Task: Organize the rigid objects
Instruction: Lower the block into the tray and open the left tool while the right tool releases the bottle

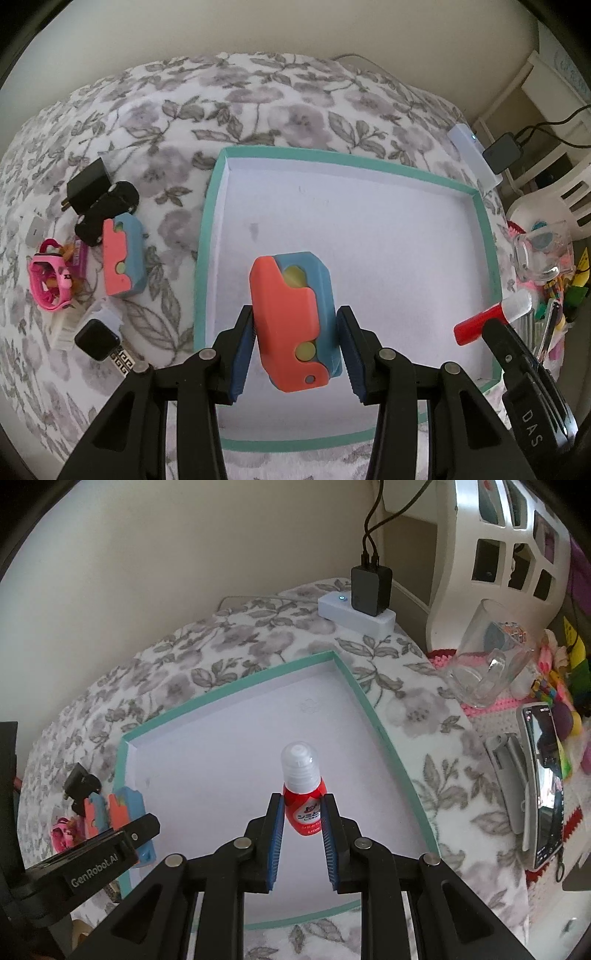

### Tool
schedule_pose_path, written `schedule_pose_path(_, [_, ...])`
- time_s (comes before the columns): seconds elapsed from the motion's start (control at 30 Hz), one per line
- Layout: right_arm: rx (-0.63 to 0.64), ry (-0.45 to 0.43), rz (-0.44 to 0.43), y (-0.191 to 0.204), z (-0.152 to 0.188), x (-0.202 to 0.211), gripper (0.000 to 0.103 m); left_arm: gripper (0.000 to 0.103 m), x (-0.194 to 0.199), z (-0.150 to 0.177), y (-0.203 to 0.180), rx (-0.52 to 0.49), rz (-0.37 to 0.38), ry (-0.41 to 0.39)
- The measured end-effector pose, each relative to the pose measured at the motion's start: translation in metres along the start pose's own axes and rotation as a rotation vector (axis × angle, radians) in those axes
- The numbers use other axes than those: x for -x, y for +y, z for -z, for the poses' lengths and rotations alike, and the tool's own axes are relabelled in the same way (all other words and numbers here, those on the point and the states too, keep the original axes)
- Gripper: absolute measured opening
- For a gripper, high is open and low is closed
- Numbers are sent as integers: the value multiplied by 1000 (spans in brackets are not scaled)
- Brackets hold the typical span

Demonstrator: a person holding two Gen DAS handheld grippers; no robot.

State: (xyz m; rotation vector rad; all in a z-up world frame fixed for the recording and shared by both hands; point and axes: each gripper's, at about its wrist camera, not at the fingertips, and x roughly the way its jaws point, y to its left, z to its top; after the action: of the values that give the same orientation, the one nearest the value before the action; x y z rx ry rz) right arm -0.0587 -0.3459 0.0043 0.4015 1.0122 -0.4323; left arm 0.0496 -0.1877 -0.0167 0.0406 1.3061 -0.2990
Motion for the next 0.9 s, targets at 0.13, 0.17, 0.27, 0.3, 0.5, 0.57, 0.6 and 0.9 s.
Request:
schedule_pose_path(0.13, [13, 10, 18, 1, 0, -4, 21, 46, -5, 0, -1, -5, 2, -2])
schedule_pose_path(0.17, [15, 12, 21, 2, 1, -5, 21, 46, -5, 0, -1, -7, 2, -1])
schedule_pose_path(0.27, [17, 24, 29, 2, 1, -9, 21, 46, -6, 0, 0, -3, 9, -3])
schedule_pose_path(0.3, [17, 26, 33, 2, 2, -10, 22, 47, -6, -1, 1, -1, 13, -8])
schedule_pose_path(0.5, [23, 30, 39, 3, 2, -11, 22, 67, 1, -3, 3, 8, 31, -26])
schedule_pose_path(0.57, [27, 33, 41, 4, 2, -12, 22, 71, 2, -3, 6, 19, 23, -25])
schedule_pose_path(0.6, [30, 35, 43, 4, 1, -12, 22, 74, 2, -3, 7, 25, 18, -24])
schedule_pose_path(0.9, [68, 50, 58, 11, 5, -19, 22, 84, 13, -6, 26, 70, -45, -55])
